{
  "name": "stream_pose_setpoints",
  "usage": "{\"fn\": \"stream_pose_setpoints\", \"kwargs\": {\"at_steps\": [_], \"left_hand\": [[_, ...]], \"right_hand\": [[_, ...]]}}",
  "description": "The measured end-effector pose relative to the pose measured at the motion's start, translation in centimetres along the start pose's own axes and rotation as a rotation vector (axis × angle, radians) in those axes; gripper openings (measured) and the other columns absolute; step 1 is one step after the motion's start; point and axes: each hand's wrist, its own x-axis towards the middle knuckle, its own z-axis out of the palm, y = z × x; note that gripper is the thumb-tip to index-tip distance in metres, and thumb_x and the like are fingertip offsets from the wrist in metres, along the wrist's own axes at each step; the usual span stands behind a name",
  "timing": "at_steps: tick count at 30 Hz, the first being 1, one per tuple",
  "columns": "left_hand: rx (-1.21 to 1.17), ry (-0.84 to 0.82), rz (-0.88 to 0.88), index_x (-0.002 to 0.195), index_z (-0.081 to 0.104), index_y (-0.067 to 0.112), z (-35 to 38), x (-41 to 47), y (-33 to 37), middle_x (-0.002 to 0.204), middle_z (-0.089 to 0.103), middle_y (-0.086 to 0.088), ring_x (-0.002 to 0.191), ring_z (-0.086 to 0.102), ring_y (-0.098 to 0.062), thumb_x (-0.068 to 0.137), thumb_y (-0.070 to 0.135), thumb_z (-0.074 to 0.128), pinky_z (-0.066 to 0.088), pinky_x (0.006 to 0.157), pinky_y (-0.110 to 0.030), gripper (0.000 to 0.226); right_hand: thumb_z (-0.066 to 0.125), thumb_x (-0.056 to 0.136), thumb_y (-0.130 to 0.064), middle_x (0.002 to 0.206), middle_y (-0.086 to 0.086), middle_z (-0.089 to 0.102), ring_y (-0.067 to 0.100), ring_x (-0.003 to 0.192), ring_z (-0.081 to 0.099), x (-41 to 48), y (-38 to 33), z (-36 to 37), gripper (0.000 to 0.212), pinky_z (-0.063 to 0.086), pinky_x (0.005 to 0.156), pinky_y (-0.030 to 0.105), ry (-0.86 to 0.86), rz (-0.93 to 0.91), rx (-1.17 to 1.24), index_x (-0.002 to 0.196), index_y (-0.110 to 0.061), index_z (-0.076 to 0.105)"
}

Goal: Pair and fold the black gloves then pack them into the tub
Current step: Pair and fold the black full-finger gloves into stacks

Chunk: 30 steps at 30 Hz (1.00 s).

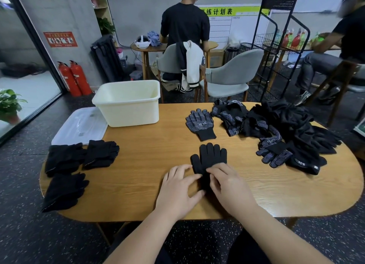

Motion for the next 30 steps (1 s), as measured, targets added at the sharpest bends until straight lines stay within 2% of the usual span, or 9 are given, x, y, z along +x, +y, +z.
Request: {"fn": "stream_pose_setpoints", "kwargs": {"at_steps": [2,4,6,8,10,14,18,23,30], "left_hand": [[0.006,0.005,-0.003,0.145,0.058,0.047,-0.1,0.1,0.0,0.157,0.03,0.022,0.148,0.02,-0.006,0.094,0.075,0.045,0.022,0.125,-0.037,0.06],[0.012,-0.002,-0.001,0.145,0.058,0.047,-0.1,0.1,0.1,0.157,0.031,0.022,0.148,0.02,-0.006,0.094,0.076,0.044,0.022,0.124,-0.037,0.06],[0.016,-0.013,-0.003,0.145,0.058,0.049,-0.1,0.1,0.0,0.156,0.032,0.022,0.148,0.019,-0.005,0.094,0.076,0.043,0.021,0.124,-0.037,0.06],[0.014,-0.017,-0.009,0.146,0.057,0.049,-0.1,0.1,0.0,0.155,0.033,0.022,0.148,0.018,-0.005,0.094,0.076,0.043,0.021,0.124,-0.037,0.06],[0.008,-0.016,-0.008,0.146,0.057,0.049,-0.2,0.2,0.0,0.155,0.033,0.022,0.148,0.018,-0.004,0.094,0.076,0.044,0.02,0.124,-0.037,0.059],[0.01,-0.017,-0.012,0.145,0.056,0.05,-0.2,0.4,-0.1,0.156,0.03,0.024,0.148,0.016,-0.004,0.093,0.075,0.045,0.018,0.124,-0.035,0.059],[-0.021,-0.013,-0.02,0.147,0.053,0.047,-0.1,0.4,-0.1,0.155,0.028,0.024,0.147,0.019,-0.004,0.093,0.073,0.046,0.021,0.125,-0.036,0.06],[-0.179,0.042,-0.093,0.142,0.049,0.044,-0.4,0.5,-0.3,0.148,0.028,0.027,0.139,0.031,0.001,0.095,0.06,0.049,0.03,0.12,-0.032,0.049],[-0.241,0.099,-0.097,0.136,0.052,0.044,-0.4,0.4,-0.4,0.143,0.033,0.028,0.139,0.033,0.001,0.098,0.053,0.053,0.035,0.119,-0.033,0.039]], "right_hand": [[0.054,0.105,-0.028,0.136,-0.007,0.061,0.016,0.128,0.053,2.0,0.3,0.3,0.035,0.052,0.102,0.031,-0.141,0.086,0.006,0.137,-0.019,0.066],[0.046,0.11,-0.04,0.161,-0.004,0.042,0.02,0.151,0.032,4.1,1.2,1.1,0.048,0.038,0.12,0.037,-0.369,0.17,-0.05,0.155,-0.023,0.048],[0.04,0.11,-0.048,0.171,0.001,0.026,0.027,0.159,0.016,5.8,2.3,1.6,0.057,0.03,0.125,0.045,-0.497,0.251,-0.147,0.161,-0.023,0.036],[0.036,0.11,-0.051,0.173,0.004,0.019,0.03,0.159,0.01,7.0,2.9,1.7,0.059,0.029,0.125,0.048,-0.499,0.31,-0.222,0.162,-0.022,0.03],[0.035,0.11,-0.052,0.174,0.003,0.015,0.03,0.16,0.006,7.4,2.8,2.0,0.062,0.026,0.126,0.047,-0.473,0.282,-0.247,0.163,-0.021,0.027],[0.026,0.11,-0.057,0.176,0.002,0.006,0.028,0.162,0.0,7.1,2.0,2.9,0.066,0.015,0.13,0.046,-0.548,0.234,-0.303,0.167,-0.025,0.016],[0.025,0.11,-0.057,0.175,0.006,0.009,0.032,0.161,0.003,8.3,1.3,3.5,0.064,0.016,0.128,0.048,-0.41,0.286,-0.324,0.165,-0.024,0.022],[0.009,0.103,-0.071,0.176,0.003,-0.011,0.028,0.161,-0.015,8.3,1.1,5.7,0.077,0.0,0.131,0.049,-0.523,0.322,-0.324,0.168,-0.031,-0.002],[0.002,0.099,-0.075,0.174,0.003,-0.02,0.031,0.16,-0.02,7.6,0.3,5.5,0.081,-0.004,0.129,0.055,-0.528,0.318,-0.347,0.166,-0.033,-0.01]]}}
